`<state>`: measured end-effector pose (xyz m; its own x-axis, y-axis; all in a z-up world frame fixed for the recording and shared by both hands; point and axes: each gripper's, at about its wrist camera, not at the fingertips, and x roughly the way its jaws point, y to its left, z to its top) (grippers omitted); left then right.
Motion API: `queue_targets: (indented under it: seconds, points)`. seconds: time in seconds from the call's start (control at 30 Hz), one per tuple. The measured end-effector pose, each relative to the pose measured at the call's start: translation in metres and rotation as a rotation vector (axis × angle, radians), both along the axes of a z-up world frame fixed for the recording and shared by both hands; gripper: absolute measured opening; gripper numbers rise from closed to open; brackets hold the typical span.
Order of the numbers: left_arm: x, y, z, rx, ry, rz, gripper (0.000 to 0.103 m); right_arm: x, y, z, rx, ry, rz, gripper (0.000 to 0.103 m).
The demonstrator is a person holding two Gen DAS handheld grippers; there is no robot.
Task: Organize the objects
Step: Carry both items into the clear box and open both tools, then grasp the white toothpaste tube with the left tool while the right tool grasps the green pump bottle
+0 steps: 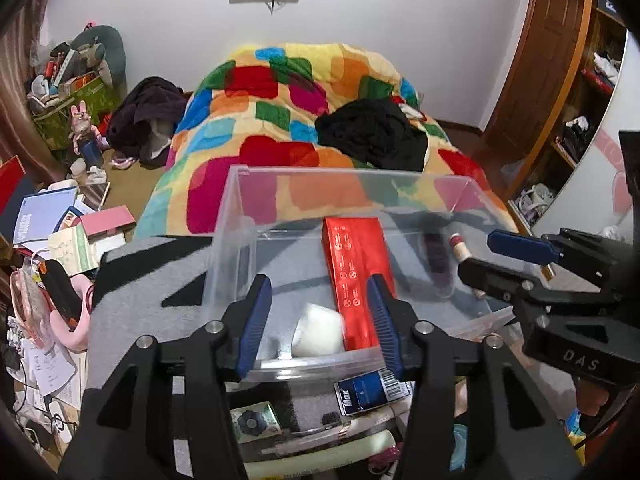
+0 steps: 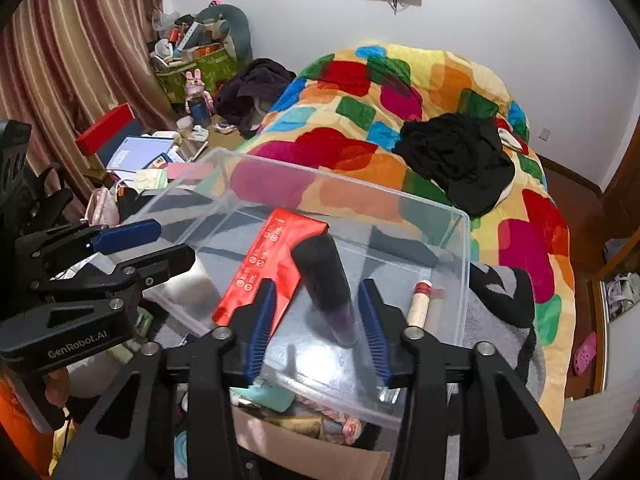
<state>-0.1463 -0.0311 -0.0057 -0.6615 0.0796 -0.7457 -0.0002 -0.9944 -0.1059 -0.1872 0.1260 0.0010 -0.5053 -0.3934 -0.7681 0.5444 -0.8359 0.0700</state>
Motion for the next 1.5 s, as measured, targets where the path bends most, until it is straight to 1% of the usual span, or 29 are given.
queue_targets:
  seconds: [0.07,0.2,0.23,0.3,0.4,0.47,0.63,0.8,1.0,1.13,1.17,1.2,1.3,1.37,1.4,1.43,1.5]
  points:
    - [0.004,0.0,0.006,0.005,0.017,-0.002,0.052,0.006,0.002,0.005,-0.017,0.005,0.007,0.043]
    - [0.019,0.001,0.018,-0.001,0.062,0.001,0.062,0.02,0.007,0.015,-0.044,0.032,0.012,0.047]
    - [0.023,0.001,0.021,-0.004,0.073,0.002,0.065,0.023,0.007,0.018,-0.047,0.038,0.012,0.05]
    - [0.033,0.001,0.023,-0.006,0.086,-0.001,0.069,0.034,0.012,0.022,-0.059,0.057,0.014,0.053]
    - [0.044,0.002,0.02,-0.005,0.082,-0.005,0.073,0.048,0.02,0.024,-0.071,0.069,0.016,0.056]
    - [0.054,0.003,0.015,-0.004,0.07,-0.006,0.074,0.059,0.025,0.023,-0.074,0.076,0.013,0.061]
    - [0.074,0.008,0.0,0.004,0.027,-0.028,0.074,0.079,0.037,0.018,-0.109,0.049,0.002,0.064]
    - [0.094,0.018,-0.015,-0.022,0.002,-0.054,0.074,0.099,0.044,0.007,-0.106,0.024,-0.004,0.065]
    - [0.111,0.025,-0.041,-0.025,-0.055,-0.076,0.074,0.112,0.051,-0.018,-0.092,-0.044,-0.007,0.065]
    - [0.118,0.028,-0.054,-0.013,-0.076,-0.075,0.074,0.117,0.056,-0.032,-0.082,-0.076,-0.021,0.064]
    - [0.119,0.028,-0.056,-0.006,-0.078,-0.075,0.071,0.119,0.058,-0.036,-0.082,-0.085,-0.025,0.064]
    - [0.12,0.028,-0.058,0.005,-0.081,-0.076,0.065,0.12,0.058,-0.038,-0.082,-0.092,-0.026,0.064]
    - [0.122,0.03,-0.06,-0.003,-0.067,-0.07,0.059,0.124,0.06,-0.045,-0.081,-0.105,-0.029,0.061]
    - [0.124,0.032,-0.06,0.0,-0.056,-0.079,0.045,0.126,0.061,-0.047,-0.081,-0.109,-0.027,0.047]
    - [0.124,0.033,-0.06,0.0,-0.052,-0.082,0.04,0.127,0.062,-0.047,-0.088,-0.115,-0.024,0.044]
    - [0.126,0.034,-0.06,-0.004,-0.046,-0.084,0.037,0.127,0.063,-0.048,-0.093,-0.118,-0.023,0.039]
    - [0.129,0.035,-0.061,-0.016,-0.036,-0.089,0.026,0.13,0.065,-0.047,-0.099,-0.111,-0.026,0.039]
